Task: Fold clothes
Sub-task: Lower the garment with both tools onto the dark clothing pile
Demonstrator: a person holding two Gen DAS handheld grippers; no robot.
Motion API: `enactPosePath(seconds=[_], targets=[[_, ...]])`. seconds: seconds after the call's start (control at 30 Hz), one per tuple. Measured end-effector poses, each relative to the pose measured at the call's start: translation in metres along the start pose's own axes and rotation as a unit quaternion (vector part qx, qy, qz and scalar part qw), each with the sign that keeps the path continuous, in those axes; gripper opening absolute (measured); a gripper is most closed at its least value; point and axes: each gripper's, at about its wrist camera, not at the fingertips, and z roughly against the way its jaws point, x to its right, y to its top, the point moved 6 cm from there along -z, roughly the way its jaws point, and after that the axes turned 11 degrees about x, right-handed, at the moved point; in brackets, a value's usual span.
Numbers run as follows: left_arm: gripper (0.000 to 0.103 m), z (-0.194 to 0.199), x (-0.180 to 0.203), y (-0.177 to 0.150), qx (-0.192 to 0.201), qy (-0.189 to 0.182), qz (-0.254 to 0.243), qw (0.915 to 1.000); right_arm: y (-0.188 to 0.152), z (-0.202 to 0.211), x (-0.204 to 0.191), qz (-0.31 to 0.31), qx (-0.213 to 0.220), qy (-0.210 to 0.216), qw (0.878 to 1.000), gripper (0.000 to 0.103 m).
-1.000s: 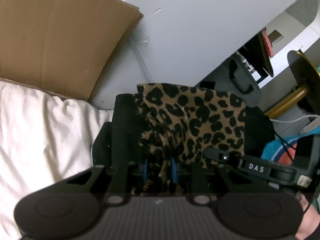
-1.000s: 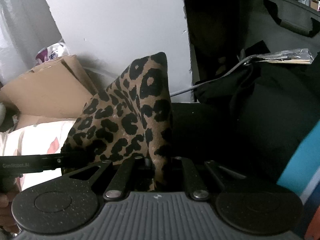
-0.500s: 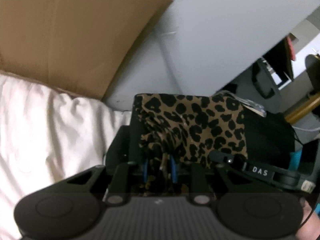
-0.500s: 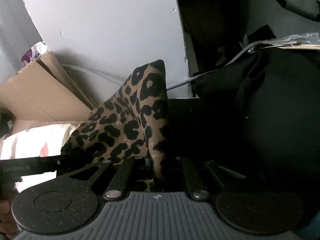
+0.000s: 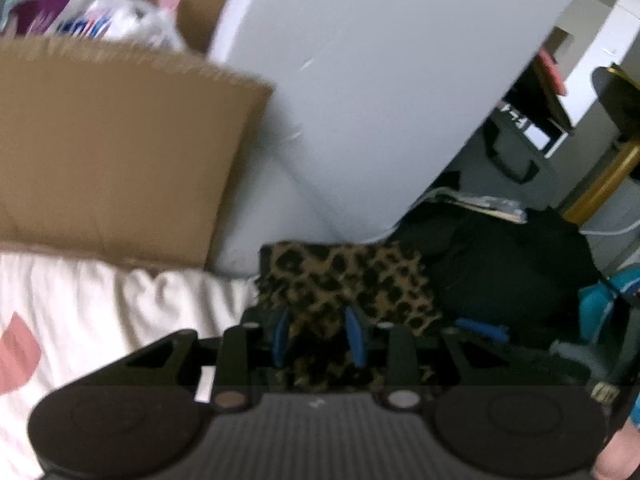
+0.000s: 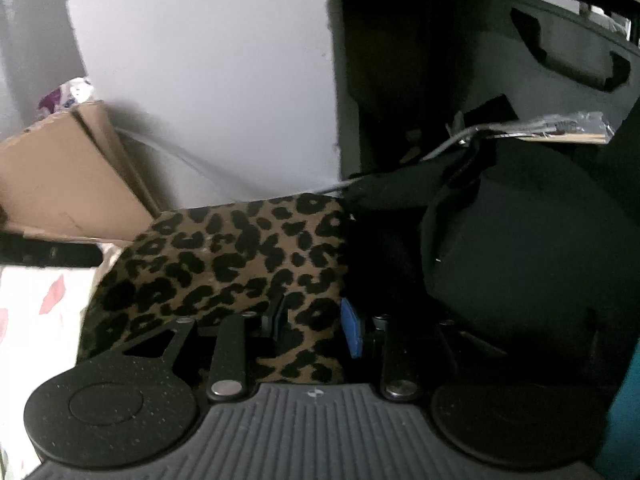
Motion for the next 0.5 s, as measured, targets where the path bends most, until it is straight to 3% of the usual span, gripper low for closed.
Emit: enactPosePath(seconds=[0.1,0.33,0.43,0.5], targets=[[0.022,-0.006,0.015,0.001,-0.017,0.001,-0.019,0.9997,0.001,0.001,-0.007,-0.003,0.005,0.009,1.0,0.032],[0.02,-0.035,0.031,-0.013,-0.055,0.005,-0.053,0.997,-0.003,-0.014,-0.026,0.004,-0.002,0.024,1.0,0.032],[0.005,-0.038,0.024,-0.019,-0.057,0.016,-0.057,0.9966,-0.007,-0.025,-0.029,0.019,-0.004,0.023,1.0,0.033],[0.003,-0.039,0.02,-0.023,-0.057,0.023,-0.06,0.9963,-0.007,-0.031,-0.024,0.017,-0.003,0.017,1.0,0.035]])
